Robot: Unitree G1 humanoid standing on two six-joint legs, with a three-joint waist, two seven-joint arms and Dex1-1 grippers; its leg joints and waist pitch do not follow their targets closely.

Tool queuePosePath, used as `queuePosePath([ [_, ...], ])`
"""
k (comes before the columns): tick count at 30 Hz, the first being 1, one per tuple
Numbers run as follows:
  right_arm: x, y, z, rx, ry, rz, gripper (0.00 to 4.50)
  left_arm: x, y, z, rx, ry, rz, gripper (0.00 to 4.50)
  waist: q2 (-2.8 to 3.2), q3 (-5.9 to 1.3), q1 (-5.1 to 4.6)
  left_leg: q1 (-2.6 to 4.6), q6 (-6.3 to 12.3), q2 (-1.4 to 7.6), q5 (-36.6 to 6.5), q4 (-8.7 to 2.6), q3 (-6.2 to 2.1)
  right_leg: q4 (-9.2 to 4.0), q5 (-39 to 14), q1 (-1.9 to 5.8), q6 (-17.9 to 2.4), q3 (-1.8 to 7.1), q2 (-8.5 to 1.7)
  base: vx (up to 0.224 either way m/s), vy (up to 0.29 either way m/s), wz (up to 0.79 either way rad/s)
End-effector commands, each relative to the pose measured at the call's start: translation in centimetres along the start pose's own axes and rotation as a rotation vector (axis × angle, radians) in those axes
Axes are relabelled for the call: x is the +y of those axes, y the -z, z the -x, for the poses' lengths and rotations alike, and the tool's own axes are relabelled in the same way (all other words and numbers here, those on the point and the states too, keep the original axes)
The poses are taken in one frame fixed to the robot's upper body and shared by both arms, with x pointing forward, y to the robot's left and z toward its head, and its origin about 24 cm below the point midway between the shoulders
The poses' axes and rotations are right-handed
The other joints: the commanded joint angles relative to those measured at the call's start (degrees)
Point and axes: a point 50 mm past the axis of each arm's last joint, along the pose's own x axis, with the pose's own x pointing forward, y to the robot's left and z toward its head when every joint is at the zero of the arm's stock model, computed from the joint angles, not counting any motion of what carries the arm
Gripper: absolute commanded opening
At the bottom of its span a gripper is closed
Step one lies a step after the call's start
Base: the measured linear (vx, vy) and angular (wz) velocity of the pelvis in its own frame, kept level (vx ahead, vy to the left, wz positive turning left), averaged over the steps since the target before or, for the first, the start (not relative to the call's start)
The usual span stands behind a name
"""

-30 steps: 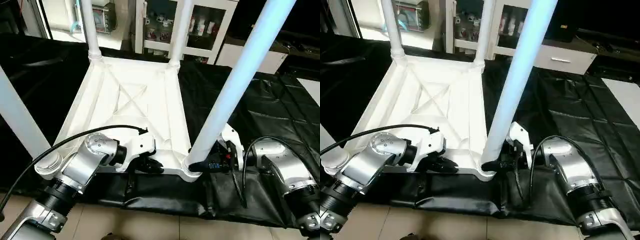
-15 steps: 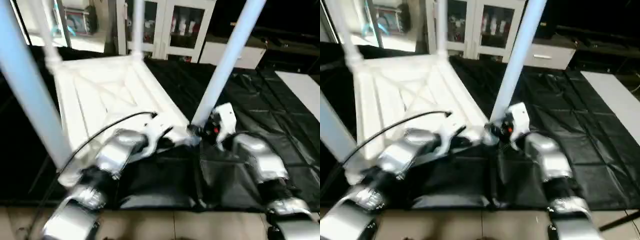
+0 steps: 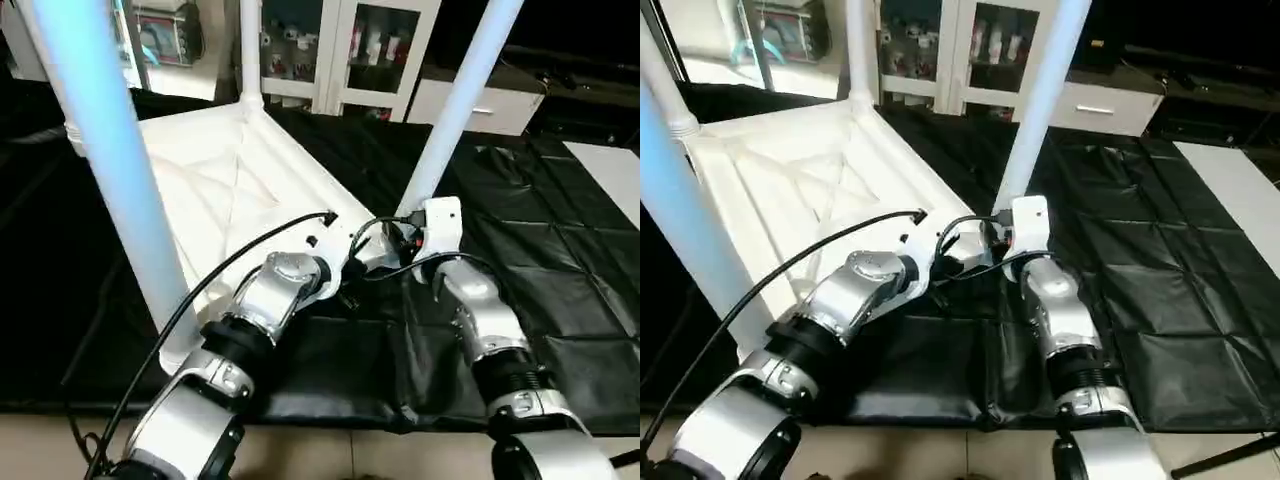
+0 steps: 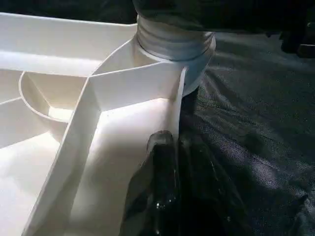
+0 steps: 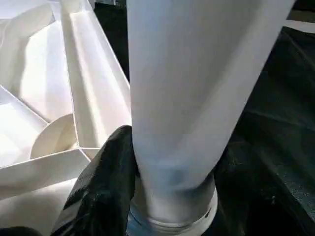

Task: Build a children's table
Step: Rotate leg to tighten

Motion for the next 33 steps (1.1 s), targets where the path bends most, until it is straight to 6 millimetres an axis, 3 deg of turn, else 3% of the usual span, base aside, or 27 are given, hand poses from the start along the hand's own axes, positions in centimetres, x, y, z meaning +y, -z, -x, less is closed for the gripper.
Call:
queuePosePath([
  [1,3.7,0.7,0.1,-0.008,-0.235,-0.041,2.26,2.5,-2.3,0.9,-0.141,-0.21,0.016,0.0,-0.44,-3.65,0.2,0.35,3.1,1.89,-9.5,-3.84,-0.96,-4.4,-14.9,2.66,-9.1,1.95,-3.32,0.0,0.0,0.0],
  [3,3.6,0.1,0.3,-0.04,-0.282,-0.072,2.61,2.7,-2.2,1.0,-0.142,-0.211,0.011,0.0,-0.6,-3.7,0.35,0.32,3.77,1.85,-9.4,-3.76,-0.89,-4.36,-13.8,2.82,-9.3,1.98,-3.35,0.0,0.0,0.0],
  [5,3.1,-0.6,0.8,-0.078,-0.335,-0.103,2.64,3.0,-2.1,1.3,-0.152,-0.201,-0.008,0.0,-0.53,-3.59,0.56,0.13,4.65,1.9,-8.7,-3.8,-0.92,-4.4,-12.7,2.91,-9.6,1.97,-3.33,0.0,0.0,0.0],
  [6,3.1,-0.6,0.8,-0.078,-0.335,-0.103,2.64,3.0,-2.1,1.3,-0.152,-0.201,-0.008,0.0,-0.86,-3.67,0.06,-0.73,5.13,1.86,-8.5,-3.97,-1.27,-4.09,-12.3,3.69,-9.1,1.83,-3.35,0.0,0.0,0.0],
  [7,1.9,-1.4,1.6,-0.106,-0.366,-0.103,2.86,2.9,-1.8,1.7,-0.168,-0.125,-0.043,0.0,-0.92,-3.7,-0.35,-1.14,5.06,1.79,-8.5,-4.12,-1.6,-4.5,-14.9,4.11,-7.8,1.56,-3.59,0.0,0.0,0.0],
  [8,1.9,-1.4,1.6,-0.106,-0.366,-0.103,3.06,2.9,-1.8,1.7,-0.168,-0.125,-0.043,0.0,-0.76,-3.86,-0.47,-1.13,5.1,1.88,-7.8,-3.97,-1.65,-4.34,-14.8,4.04,-7.8,1.64,-3.75,0.0,0.0,0.0],
  [9,1.3,-1.6,1.9,-0.115,-0.376,-0.096,3.06,2.7,-1.5,1.8,-0.162,-0.086,-0.047,0.0,-0.7,-3.94,-0.58,-0.57,5.23,2.03,-6.9,-3.75,-1.51,-4.33,-13.7,3.33,-8.8,1.69,-3.65,0.0,0.0,0.0],
  [10,0.7,-1.9,2.3,-0.118,-0.398,-0.079,3.06,2.5,-1.1,2.0,-0.16,-0.031,-0.067,0.0,-0.63,-4.17,-0.2,0.03,6.02,2.08,-5.0,-3.32,-1.15,-3.91,-9.9,3.09,-10.8,1.92,-3.63,0.0,0.0,0.0],
  [11,0.6,-1.9,2.3,-0.118,-0.398,-0.078,3.2,2.5,-1.1,2.1,-0.16,-0.029,-0.067,0.0,-0.62,-4.14,0.15,-0.18,6.74,2.12,-2.7,-3.36,-0.99,-3.31,-6.0,3.02,-12.4,1.94,-3.29,0.0,0.0,0.0],
  [14,-0.9,-2.3,3.7,-0.099,-0.501,0.0,3.49,2.1,-0.1,2.7,-0.141,0.068,-0.088,0.0,-0.31,-3.82,0.74,0.1,7.07,2.28,-4.7,-3.37,-0.82,-3.46,-6.8,2.83,-13.5,1.89,-3.38,0.0,0.0,0.0],
  [17,-1.7,-2.5,4.7,-0.072,-0.575,0.07,3.65,2.1,0.5,3.0,-0.125,0.104,-0.087,0.0,-0.46,-3.55,1.47,0.3,6.26,2.37,-7.0,-3.42,-0.59,-3.89,-9.5,2.6,-12.8,2.05,-3.31,0.0,0.0,0.0],
  [21,-4.7,-2.7,8.3,0.068,-0.759,0.262,4.01,2.0,2.0,4.2,-0.086,0.223,-0.123,0.0,-0.96,-3.29,2.03,0.1,5.12,2.45,-9.8,-3.63,-0.87,-4.46,-15.7,2.81,-10.1,2.05,-3.47,0.0,0.0,0.0],
  [26,-6.6,-3.0,9.9,0.138,-0.794,0.302,4.34,1.1,2.4,5.8,-0.084,0.407,-0.183,0.0,-0.7,-3.12,2.3,0.29,4.01,2.5,-11.2,-3.74,-0.95,-4.95,-21.1,2.11,-8.6,2.0,-3.57,0.0,0.0,0.0],
  [28,-6.7,-2.9,10.0,0.155,-0.802,0.315,4.42,0.6,2.3,6.2,-0.086,0.47,-0.186,0.0,-0.63,-3.23,2.42,0.38,3.62,2.65,-10.9,-3.77,-0.99,-4.79,-20.1,2.05,-9.0,2.06,-3.55,0.0,0.0,0.0],
  [29,-6.7,-2.9,9.9,0.162,-0.811,0.327,4.42,0.2,2.3,6.5,-0.09,0.519,-0.196,0.0,-0.49,-3.22,2.72,0.86,3.48,2.78,-11.1,-3.7,-0.84,-4.71,-19.0,1.68,-9.7,2.13,-3.52,0.0,0.0,0.0],
  [33,-6.0,-2.5,9.5,0.162,-0.827,0.328,4.42,-0.4,2.1,6.6,-0.091,0.553,-0.207,0.0,-0.55,-3.21,2.97,0.97,3.58,2.74,-10.5,-3.71,-0.54,-4.36,-16.0,1.65,-11.1,2.24,-3.26,0.0,0.0,0.0],
])
